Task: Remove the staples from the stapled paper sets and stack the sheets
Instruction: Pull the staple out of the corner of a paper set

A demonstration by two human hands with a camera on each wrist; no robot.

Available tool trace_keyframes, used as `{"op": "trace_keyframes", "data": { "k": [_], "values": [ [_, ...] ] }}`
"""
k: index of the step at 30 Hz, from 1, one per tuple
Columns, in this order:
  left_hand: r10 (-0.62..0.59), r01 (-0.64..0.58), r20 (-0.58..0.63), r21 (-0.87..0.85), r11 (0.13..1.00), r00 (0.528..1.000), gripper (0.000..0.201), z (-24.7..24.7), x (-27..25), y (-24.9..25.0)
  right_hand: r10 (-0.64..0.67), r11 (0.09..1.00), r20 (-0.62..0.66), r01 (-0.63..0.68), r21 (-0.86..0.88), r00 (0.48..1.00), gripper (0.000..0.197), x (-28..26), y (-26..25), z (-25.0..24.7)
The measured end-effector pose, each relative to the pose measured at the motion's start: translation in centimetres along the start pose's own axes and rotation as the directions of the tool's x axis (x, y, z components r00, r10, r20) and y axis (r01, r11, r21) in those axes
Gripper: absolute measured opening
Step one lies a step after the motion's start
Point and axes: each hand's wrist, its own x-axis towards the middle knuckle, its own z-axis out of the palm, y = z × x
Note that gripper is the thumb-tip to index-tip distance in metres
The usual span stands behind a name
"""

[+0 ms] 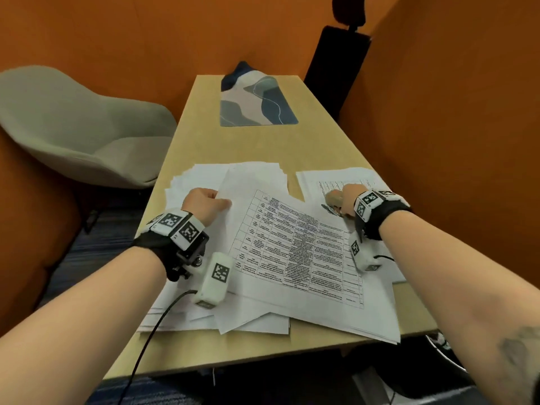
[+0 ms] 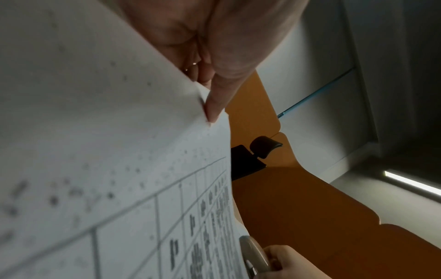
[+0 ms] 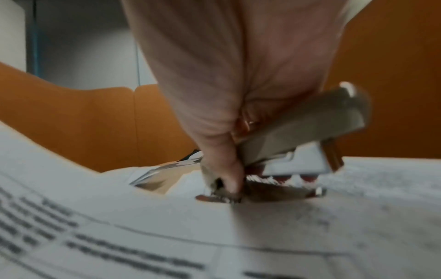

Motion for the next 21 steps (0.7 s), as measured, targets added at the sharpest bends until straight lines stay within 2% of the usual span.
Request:
{"op": "trace_keyframes", "data": {
  "k": [1,3,5,7,10,11,16,21],
  "values": [
    [-0.036,0.036,0.015,-0.028,0.999,0.999,0.023,0.1,0.0,-0.2,0.016,1.0,-0.022,-0.016,0.008,1.0,0.03,0.3,0.1,0.1],
    [-0.091,0.094,0.036,-0.08,0.992,0.995,0.043,0.2,0.0,-0.6,0.042,0.997,-0.15,-0.031,0.075,0.988,0.03,1.0,0.2,0.2],
    [-0.111,0.121,0.078,-0.136,0.983,0.991,0.043,0.4,-0.2,-1.0,0.08,0.973,-0.314,-0.005,0.233,0.946,0.03,1.4,0.0,-0.3],
    [-0.127,0.146,0.107,-0.188,0.971,0.986,0.045,0.6,-0.5,-1.0,0.014,0.943,-0.398,0.12,0.311,0.917,0.03,1.1,-0.8,-1.3],
    [-0.124,0.157,0.131,-0.285,0.946,0.984,0.047,0.9,-1.1,-1.0,-0.16,0.835,-0.358,0.32,0.449,0.92,0.041,-1.6,-2.4,-2.0],
    [-0.12,0.162,0.148,-0.316,0.935,0.982,0.038,1.0,-1.5,-0.9,-0.202,0.814,-0.331,0.346,0.466,0.922,0.04,-2.7,-3.2,-1.7],
    [-0.075,0.145,0.183,-0.406,0.902,0.98,0.055,0.8,-3.2,-0.7,-0.323,0.833,-0.255,0.402,0.38,0.911,0.045,-5.1,-6.9,1.3],
    [-0.021,0.116,0.215,-0.443,0.889,0.977,0.009,0.8,-4.1,-1.6,-0.36,0.837,-0.238,0.425,0.345,0.902,0.039,-5.6,-8.4,3.0]
  ]
}}
